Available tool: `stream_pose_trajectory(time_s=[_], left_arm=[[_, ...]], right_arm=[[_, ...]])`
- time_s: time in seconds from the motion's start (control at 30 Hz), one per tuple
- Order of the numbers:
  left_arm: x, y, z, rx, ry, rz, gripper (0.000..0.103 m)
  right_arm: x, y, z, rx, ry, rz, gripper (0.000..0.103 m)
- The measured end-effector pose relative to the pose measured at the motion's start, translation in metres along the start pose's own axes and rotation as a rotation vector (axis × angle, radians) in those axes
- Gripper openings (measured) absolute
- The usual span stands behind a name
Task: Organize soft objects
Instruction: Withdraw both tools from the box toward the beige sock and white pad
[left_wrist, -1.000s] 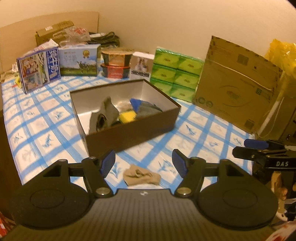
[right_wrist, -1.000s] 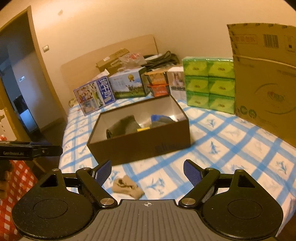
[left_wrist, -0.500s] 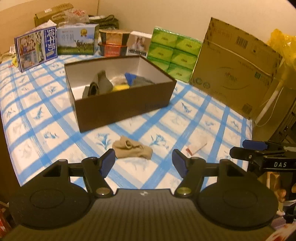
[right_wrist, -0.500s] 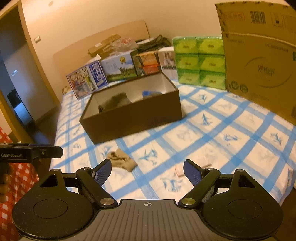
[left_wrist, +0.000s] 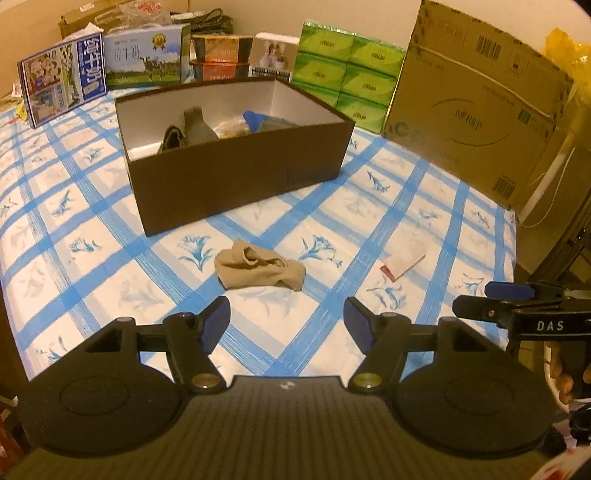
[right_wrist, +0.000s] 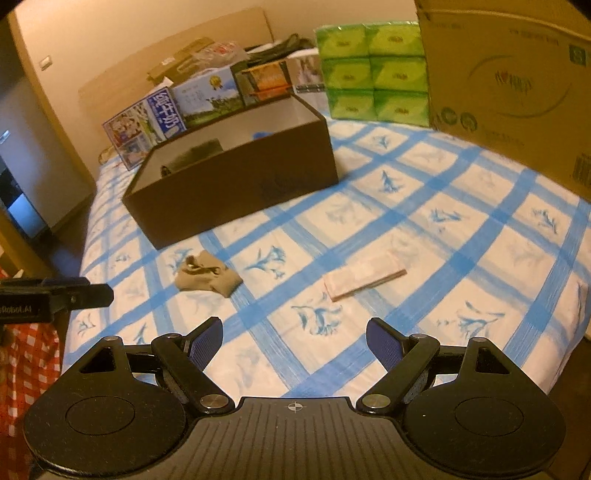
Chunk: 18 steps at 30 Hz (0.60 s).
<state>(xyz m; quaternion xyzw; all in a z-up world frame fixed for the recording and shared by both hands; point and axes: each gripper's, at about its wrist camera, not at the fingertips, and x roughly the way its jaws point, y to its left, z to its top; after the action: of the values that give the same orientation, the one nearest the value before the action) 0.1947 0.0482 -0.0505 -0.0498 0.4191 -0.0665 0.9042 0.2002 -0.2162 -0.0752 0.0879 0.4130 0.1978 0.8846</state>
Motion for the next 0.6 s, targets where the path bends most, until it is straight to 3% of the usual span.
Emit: stream_pose_trajectory(time_s=[0.37, 0.6], left_arm=[[0.043, 0.003, 0.000, -0.027, 0.072, 0.003, 0.065], [0.079, 0.008, 0.003, -0.098, 0.118, -0.014, 0.065]], right_arm=[[0.034, -0.023, 0.001, 0.097, 0.024, -0.040, 0.084], [0.057, -0.040, 0.005, 0.153, 0.036, -0.066, 0.085]])
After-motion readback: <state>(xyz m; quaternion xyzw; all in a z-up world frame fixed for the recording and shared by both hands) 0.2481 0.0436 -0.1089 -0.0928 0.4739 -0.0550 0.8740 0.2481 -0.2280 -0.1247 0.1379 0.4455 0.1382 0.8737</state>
